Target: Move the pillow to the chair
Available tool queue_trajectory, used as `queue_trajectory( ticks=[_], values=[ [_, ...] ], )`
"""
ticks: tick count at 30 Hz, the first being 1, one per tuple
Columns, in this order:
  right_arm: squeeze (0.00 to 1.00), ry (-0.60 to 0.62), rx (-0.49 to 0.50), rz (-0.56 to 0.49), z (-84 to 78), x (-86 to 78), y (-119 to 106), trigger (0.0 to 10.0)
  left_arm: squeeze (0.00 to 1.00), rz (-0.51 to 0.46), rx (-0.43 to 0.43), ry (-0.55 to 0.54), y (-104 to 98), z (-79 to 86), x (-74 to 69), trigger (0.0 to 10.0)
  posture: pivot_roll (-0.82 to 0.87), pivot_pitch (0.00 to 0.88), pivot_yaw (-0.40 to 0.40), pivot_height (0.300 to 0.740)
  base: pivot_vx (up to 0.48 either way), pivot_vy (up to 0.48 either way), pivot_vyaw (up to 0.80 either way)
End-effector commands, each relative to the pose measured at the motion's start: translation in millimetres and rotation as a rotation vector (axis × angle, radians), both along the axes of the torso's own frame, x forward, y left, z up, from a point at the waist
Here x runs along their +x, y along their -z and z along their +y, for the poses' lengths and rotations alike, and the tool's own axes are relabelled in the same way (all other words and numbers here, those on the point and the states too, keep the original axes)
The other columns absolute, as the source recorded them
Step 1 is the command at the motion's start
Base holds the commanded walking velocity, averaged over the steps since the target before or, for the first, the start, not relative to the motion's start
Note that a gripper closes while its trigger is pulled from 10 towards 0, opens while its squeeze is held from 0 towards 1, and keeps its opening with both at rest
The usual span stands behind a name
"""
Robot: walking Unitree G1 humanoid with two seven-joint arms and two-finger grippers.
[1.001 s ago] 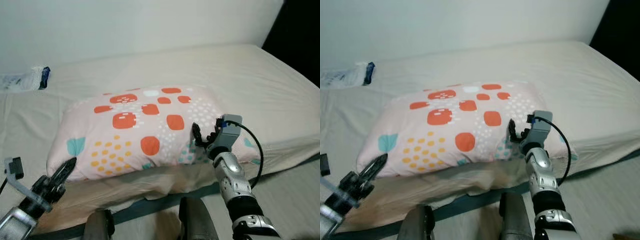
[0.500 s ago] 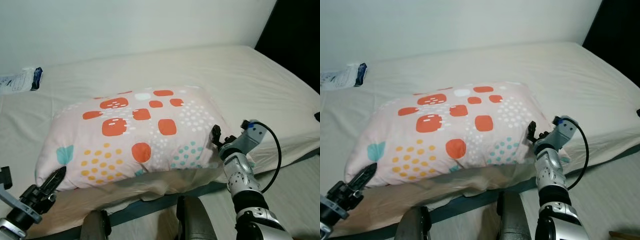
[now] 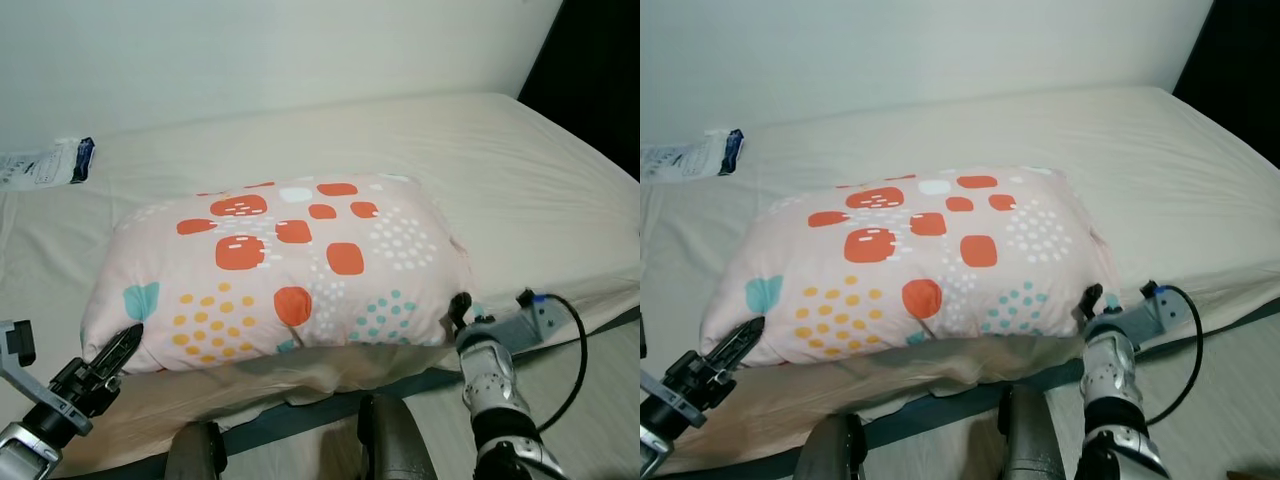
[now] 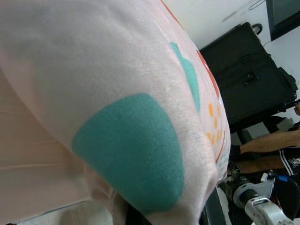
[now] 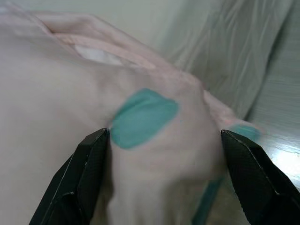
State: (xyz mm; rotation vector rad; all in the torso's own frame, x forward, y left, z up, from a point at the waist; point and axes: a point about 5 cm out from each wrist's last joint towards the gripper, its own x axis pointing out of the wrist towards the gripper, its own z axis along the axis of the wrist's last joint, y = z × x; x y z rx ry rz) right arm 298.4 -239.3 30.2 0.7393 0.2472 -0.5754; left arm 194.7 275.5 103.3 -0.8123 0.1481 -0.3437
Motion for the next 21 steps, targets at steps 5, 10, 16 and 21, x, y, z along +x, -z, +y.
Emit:
queue_trajectory(
  ticks=[5,10,16,21],
  values=[
    [0.00,-0.004,0.018,0.003,2.6,-6.6,8,10.0,0.00,-0.016,0.003,0.017,-6,-2.7,-0.5,0.0,0.01,0.098,-0.038,0.576,0.000,0.000,0.00],
    [0.00,-0.108,0.039,-0.098,14.0,4.6,-1,10.0,0.00,-0.012,-0.022,0.036,-4,-9.7,-0.3,0.0,0.02,0.095,-0.034,0.576,0.000,0.000,0.00],
    [0.00,-0.314,0.120,-0.224,42.2,25.0,-12,10.0,0.00,-0.010,-0.050,0.051,-2,-19.3,5.6,0.0,0.03,0.094,-0.032,0.576,0.000,0.000,0.00],
    [0.00,-0.478,0.101,-0.249,70.5,42.5,-27,10.0,0.00,-0.019,-0.056,0.065,-3,-27.6,12.5,0.0,0.03,0.094,-0.035,0.576,0.000,0.000,0.00]
  ],
)
